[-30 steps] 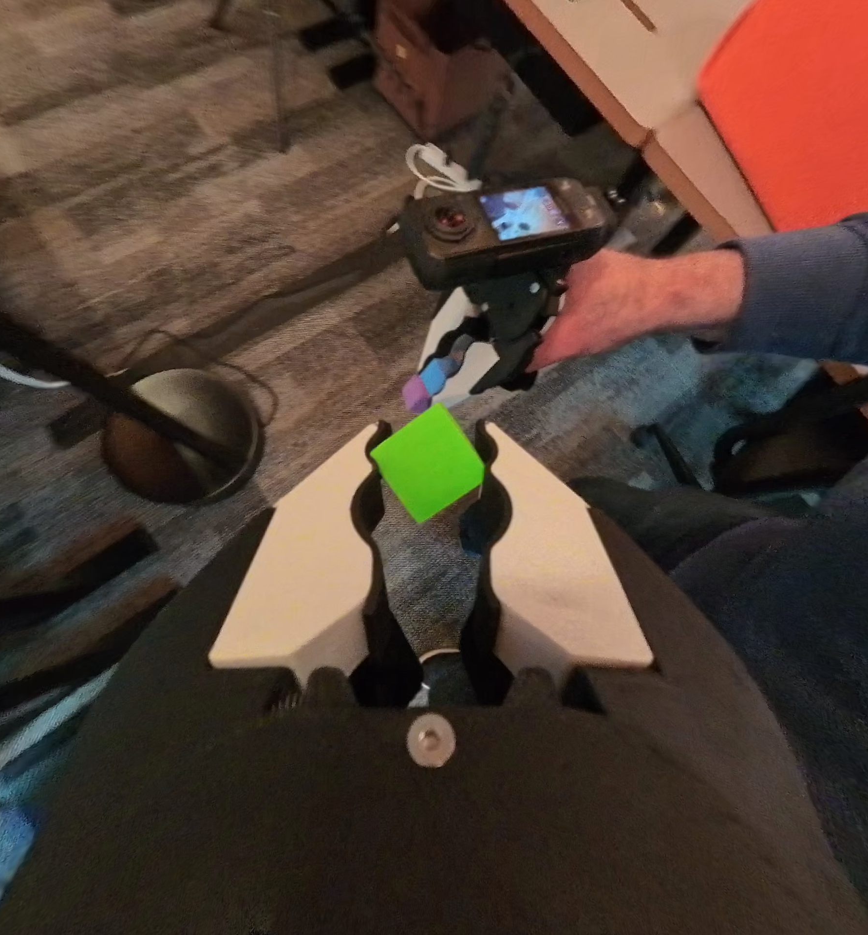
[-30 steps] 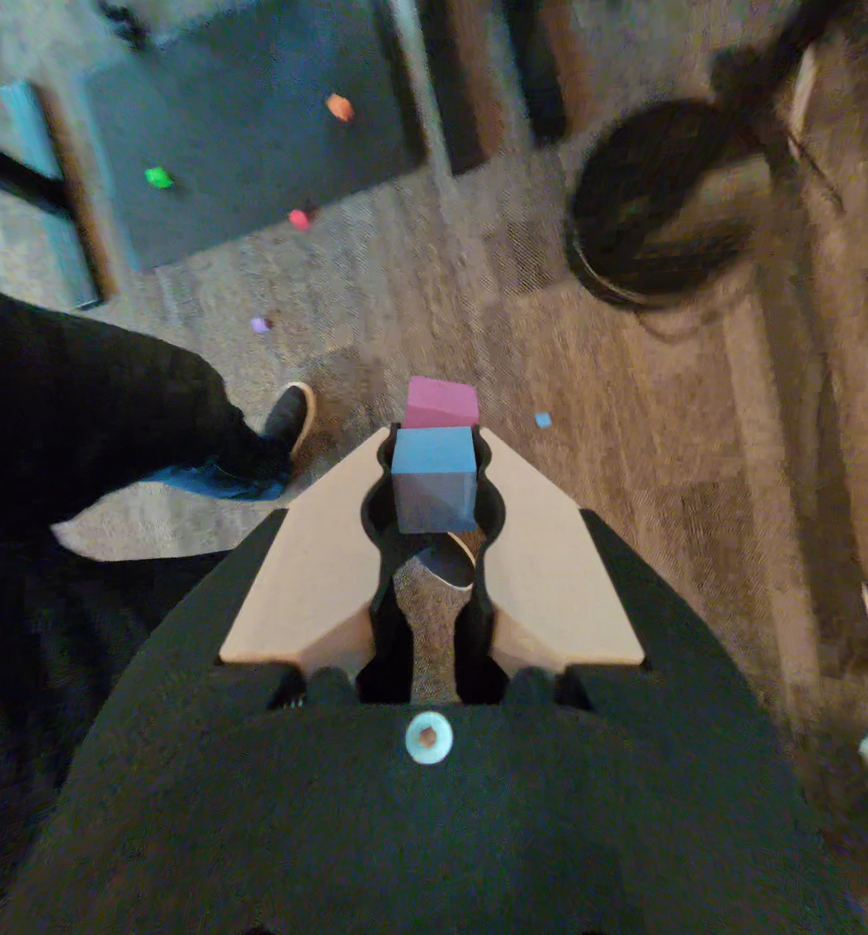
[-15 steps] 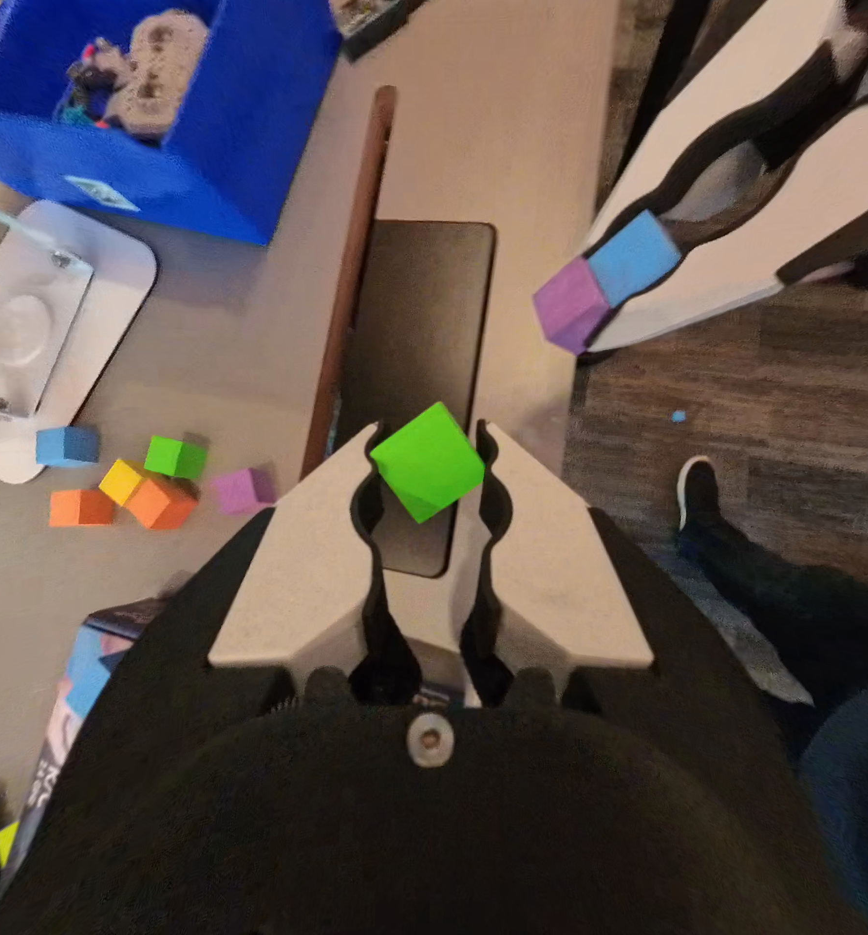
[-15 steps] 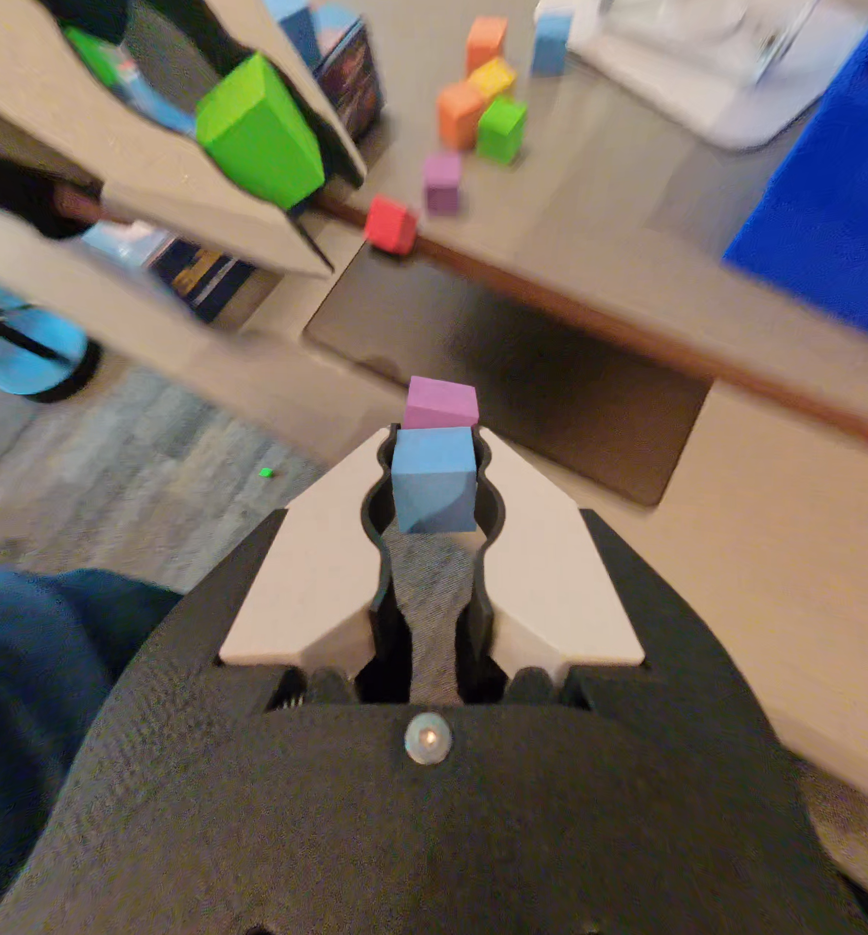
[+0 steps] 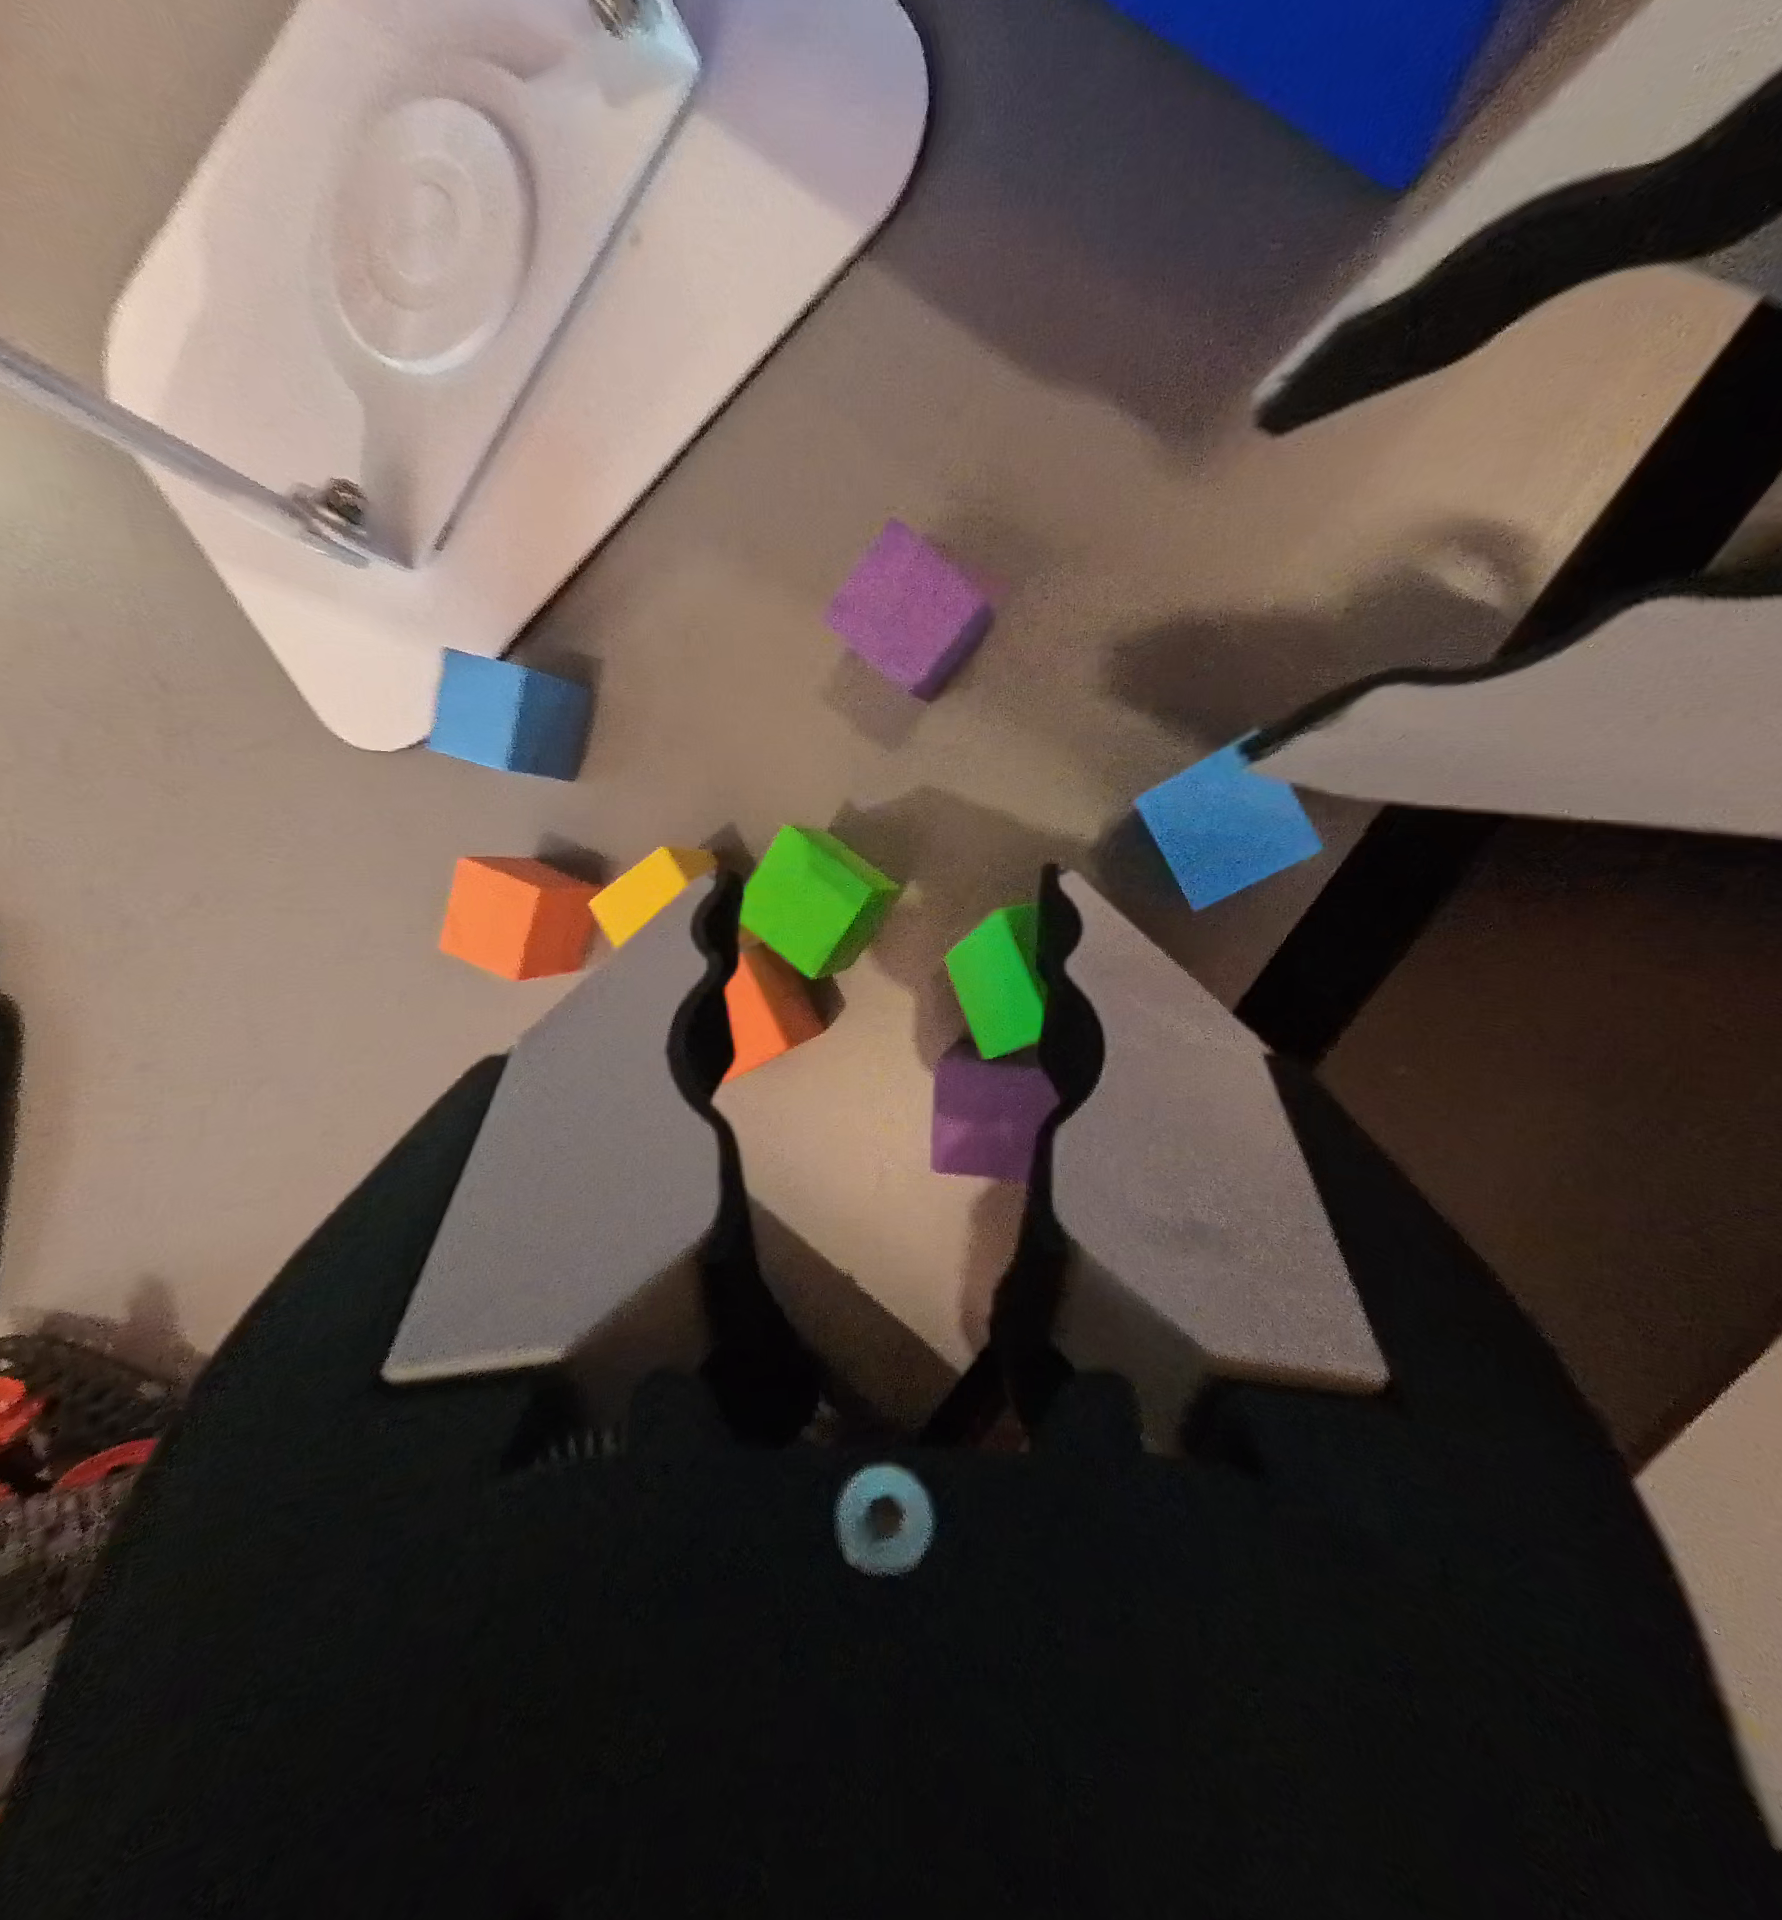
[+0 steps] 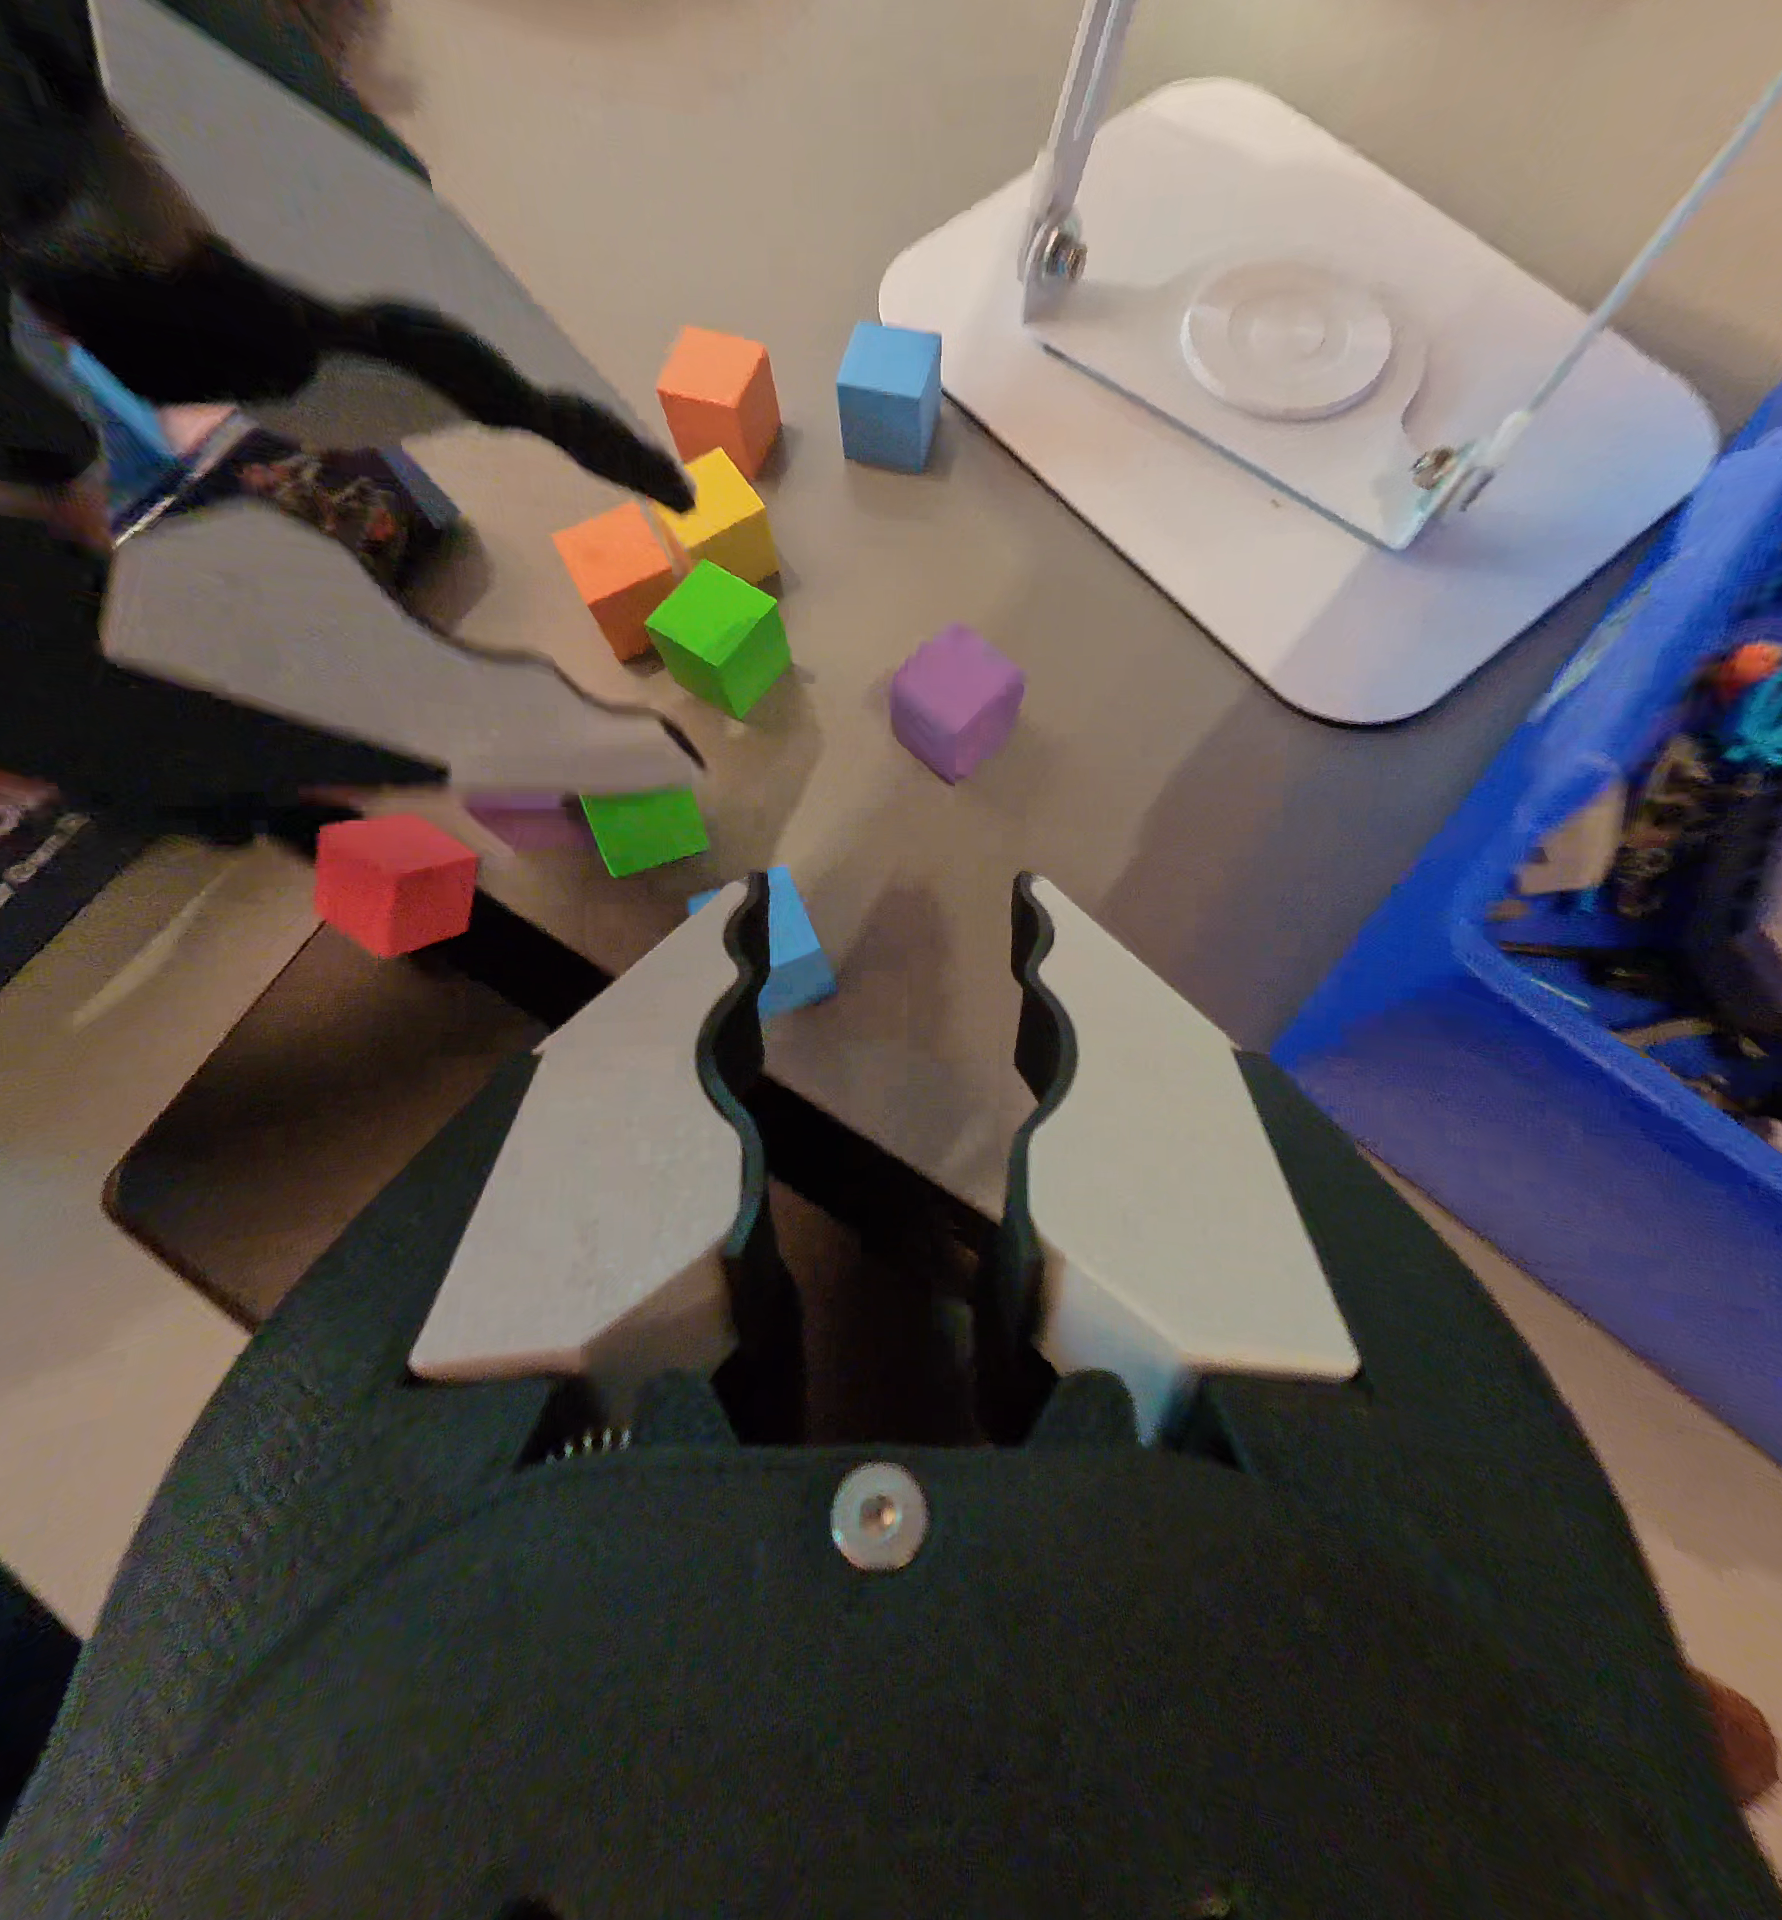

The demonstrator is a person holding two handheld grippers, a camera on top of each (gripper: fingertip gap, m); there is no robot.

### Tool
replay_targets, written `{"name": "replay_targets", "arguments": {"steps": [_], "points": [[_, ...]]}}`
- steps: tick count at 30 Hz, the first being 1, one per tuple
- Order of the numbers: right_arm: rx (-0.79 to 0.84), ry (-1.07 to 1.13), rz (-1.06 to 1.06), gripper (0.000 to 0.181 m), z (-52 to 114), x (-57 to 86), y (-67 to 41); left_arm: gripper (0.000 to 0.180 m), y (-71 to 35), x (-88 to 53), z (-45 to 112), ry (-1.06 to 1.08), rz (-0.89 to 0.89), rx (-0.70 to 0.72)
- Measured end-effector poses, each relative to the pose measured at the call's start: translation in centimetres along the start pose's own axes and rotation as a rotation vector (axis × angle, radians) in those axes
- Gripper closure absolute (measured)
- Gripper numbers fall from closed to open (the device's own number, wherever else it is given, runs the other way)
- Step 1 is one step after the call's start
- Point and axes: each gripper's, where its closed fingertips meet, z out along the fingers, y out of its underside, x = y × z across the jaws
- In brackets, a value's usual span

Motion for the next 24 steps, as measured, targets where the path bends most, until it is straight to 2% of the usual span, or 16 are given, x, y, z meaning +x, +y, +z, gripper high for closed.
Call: {"name": "replay_targets", "arguments": {"steps": [2, 4, 7, 9, 11, 15, 18, 20, 22, 24], "points": [[0.063, -0.008, -0.026, 0.141, -3.1, -0.3, 0.1, 0.124, -0.6, -0.1, -2.4, -0.025, -0.011, 0.064], [0.141, -0.021, -0.033, 0.142, -7.2, -1.2, 1.2, 0.136, -1.4, 1.5, -5.9, -0.027, 0.005, 0.177], [0.256, -0.034, -0.06, 0.149, -14.3, -2.9, 5.9, 0.148, -2.0, 8.5, -11.8, 0.096, 0.064, 0.378], [0.276, -0.079, -0.05, 0.15, -18.2, -4.4, 11.9, 0.154, -0.7, 16.3, -14.5, 0.273, 0.141, 0.456], [0.244, -0.11, 0.02, 0.15, -20.2, -5.1, 19.7, 0.159, 2.5, 25.7, -15.4, 0.507, 0.232, 0.45], [0.089, -0.123, 0.27, 0.149, -18.5, -5.9, 39.8, 0.164, 12.7, 41.5, -9.9, 0.84, 0.303, 0.245], [-0.086, -0.069, 0.52, 0.141, -13.6, -7.1, 57.4, 0.161, 22.1, 49.2, -2.2, 1.008, 0.245, -0.016], [-0.174, 0.009, 0.663, 0.14, -10.3, -8.3, 68.4, 0.149, 28.0, 51.7, 3.2, 1.004, 0.24, -0.173], [-0.199, 0.019, 0.842, 0.131, -7.2, -10.3, 76.7, 0.149, 33.1, 53.0, 8.6, 0.991, 0.215, -0.261], [-0.193, 0.126, 0.893, 0.126, -4.3, -10.5, 83.5, 0.141, 38.8, 53.2, 14.6, 0.945, 0.221, -0.374]]}}
